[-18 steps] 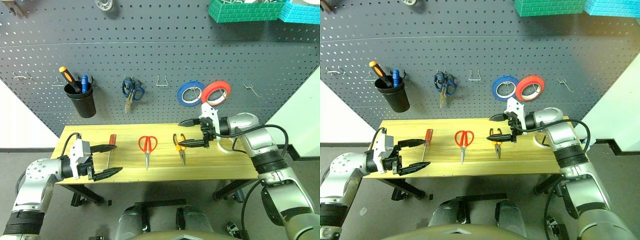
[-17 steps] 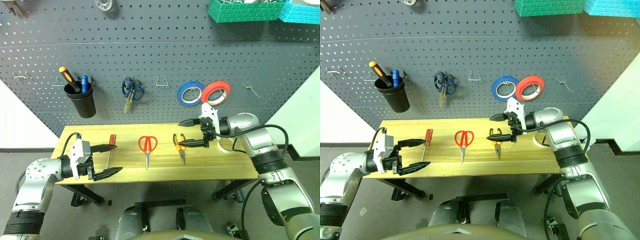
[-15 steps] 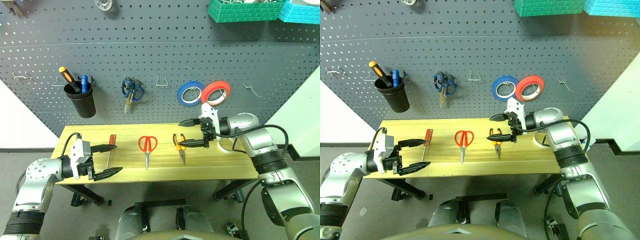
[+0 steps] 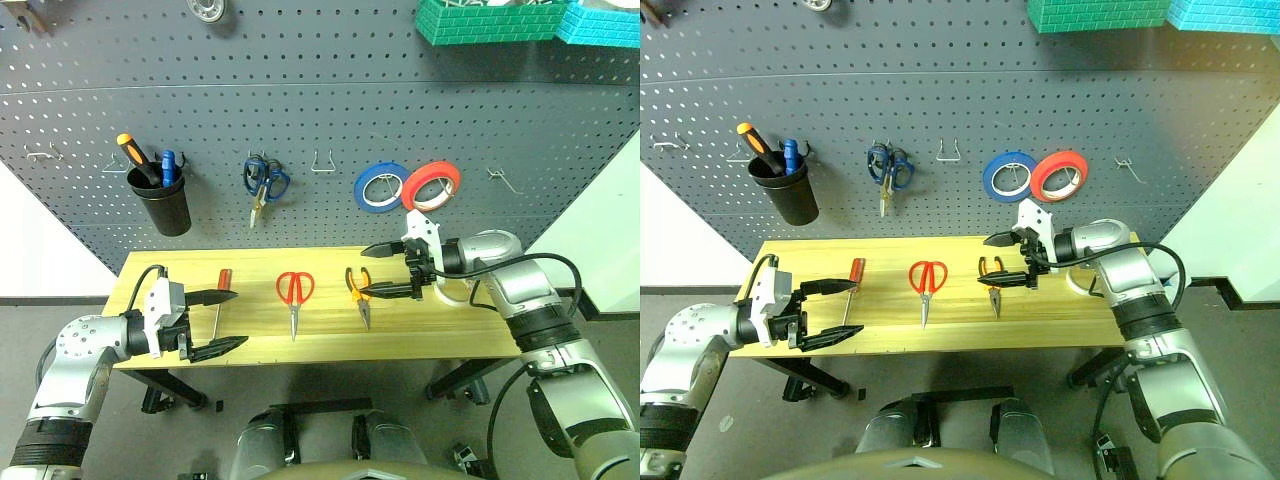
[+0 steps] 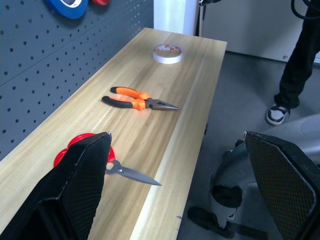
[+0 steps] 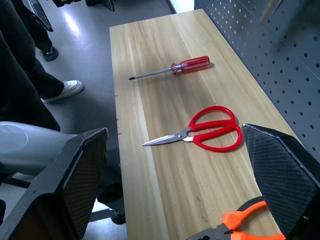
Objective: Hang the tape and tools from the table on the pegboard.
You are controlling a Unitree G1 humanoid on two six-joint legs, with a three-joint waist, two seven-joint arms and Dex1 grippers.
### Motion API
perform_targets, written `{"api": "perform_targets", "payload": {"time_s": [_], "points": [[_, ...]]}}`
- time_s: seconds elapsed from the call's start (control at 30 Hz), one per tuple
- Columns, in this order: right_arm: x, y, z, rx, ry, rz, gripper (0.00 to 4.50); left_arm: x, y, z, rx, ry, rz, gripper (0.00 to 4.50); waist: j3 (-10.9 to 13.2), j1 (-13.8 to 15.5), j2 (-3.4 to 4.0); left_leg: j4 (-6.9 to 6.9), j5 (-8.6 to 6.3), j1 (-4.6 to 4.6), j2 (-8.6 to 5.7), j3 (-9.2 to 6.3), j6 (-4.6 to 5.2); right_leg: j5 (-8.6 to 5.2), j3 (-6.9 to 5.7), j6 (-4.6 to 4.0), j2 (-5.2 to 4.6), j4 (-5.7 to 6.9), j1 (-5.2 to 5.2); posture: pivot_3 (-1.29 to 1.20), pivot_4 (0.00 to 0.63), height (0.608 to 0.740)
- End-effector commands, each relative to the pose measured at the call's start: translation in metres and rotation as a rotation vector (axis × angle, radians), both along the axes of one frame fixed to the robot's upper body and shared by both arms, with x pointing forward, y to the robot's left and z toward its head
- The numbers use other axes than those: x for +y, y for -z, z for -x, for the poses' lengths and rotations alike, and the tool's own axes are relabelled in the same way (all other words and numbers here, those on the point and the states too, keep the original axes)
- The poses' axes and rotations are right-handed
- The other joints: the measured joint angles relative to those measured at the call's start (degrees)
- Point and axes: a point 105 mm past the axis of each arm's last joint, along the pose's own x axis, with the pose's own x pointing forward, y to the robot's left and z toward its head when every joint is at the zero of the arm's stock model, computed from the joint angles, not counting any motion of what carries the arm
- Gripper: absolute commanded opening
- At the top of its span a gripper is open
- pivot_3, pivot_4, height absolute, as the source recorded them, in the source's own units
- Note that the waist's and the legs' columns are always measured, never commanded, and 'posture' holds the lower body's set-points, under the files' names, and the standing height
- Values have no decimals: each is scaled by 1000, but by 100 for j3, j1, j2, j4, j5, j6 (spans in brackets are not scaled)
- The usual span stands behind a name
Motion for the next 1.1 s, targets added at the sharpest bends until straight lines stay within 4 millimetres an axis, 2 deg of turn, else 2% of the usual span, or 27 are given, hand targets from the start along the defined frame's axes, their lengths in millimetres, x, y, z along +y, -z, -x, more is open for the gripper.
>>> {"api": "perform_targets", "payload": {"time_s": [0.03,0.47,0.9,1.1], "points": [[1,-14,-3,-53,-7,-14,4500,1,-6,-2,-34,1,-6,4447,0,2,0,0,0,0,0,0,0,0,0,0,0,0,0,39,79,730],[-4,-14,-7,-65,20,-6,4500,1,-11,-4,-44,-9,-8,4447,1,4,0,0,0,0,0,-1,0,0,0,0,-1,-1,0,40,79,730],[-52,0,-16,-36,214,113,4500,-16,0,-22,-65,-16,-11,4447,11,14,-3,0,-1,0,-2,-2,1,-1,0,0,-4,-4,-1,24,97,730],[-72,12,-20,-34,317,184,4500,-27,4,-32,-61,5,-68,4447,66,-3,-1,0,-1,0,-3,-5,1,-1,0,0,-6,-5,0,-2,123,730]]}}
